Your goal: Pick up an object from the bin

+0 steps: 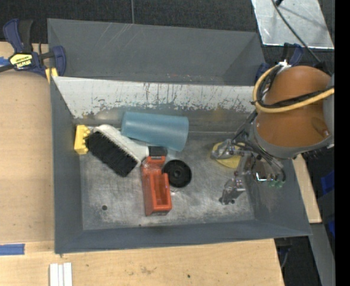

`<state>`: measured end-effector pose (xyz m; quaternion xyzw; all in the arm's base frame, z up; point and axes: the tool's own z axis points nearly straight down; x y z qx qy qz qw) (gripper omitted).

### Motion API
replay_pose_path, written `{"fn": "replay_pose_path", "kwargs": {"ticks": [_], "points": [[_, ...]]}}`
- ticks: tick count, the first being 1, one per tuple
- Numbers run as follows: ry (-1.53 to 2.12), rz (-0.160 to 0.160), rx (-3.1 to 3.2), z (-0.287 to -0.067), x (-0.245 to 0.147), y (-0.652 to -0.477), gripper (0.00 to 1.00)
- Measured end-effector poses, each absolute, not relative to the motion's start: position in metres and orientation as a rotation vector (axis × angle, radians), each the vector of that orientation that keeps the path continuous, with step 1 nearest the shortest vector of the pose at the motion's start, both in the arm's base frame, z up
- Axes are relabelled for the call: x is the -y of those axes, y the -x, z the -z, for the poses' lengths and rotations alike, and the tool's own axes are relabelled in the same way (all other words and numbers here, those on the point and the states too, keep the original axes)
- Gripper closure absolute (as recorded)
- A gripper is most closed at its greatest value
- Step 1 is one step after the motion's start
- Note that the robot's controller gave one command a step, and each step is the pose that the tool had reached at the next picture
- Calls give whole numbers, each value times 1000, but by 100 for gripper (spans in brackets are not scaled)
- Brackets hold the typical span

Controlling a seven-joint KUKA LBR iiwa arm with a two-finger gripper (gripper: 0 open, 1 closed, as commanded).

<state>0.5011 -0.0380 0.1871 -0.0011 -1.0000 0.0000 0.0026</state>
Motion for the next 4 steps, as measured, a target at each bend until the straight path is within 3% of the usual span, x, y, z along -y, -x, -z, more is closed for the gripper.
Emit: {"fn": "replay_pose_path", "kwargs": {"ticks": [1, 2, 3, 4], "points": [[-1, -1, 3145, -191, 38, -503, 100], [-1, -1, 3145, -191, 38, -503, 0], [-2, -1, 3145, -191, 38, -503, 100], [-3, -1, 3145, -191, 38, -503, 100]]}}
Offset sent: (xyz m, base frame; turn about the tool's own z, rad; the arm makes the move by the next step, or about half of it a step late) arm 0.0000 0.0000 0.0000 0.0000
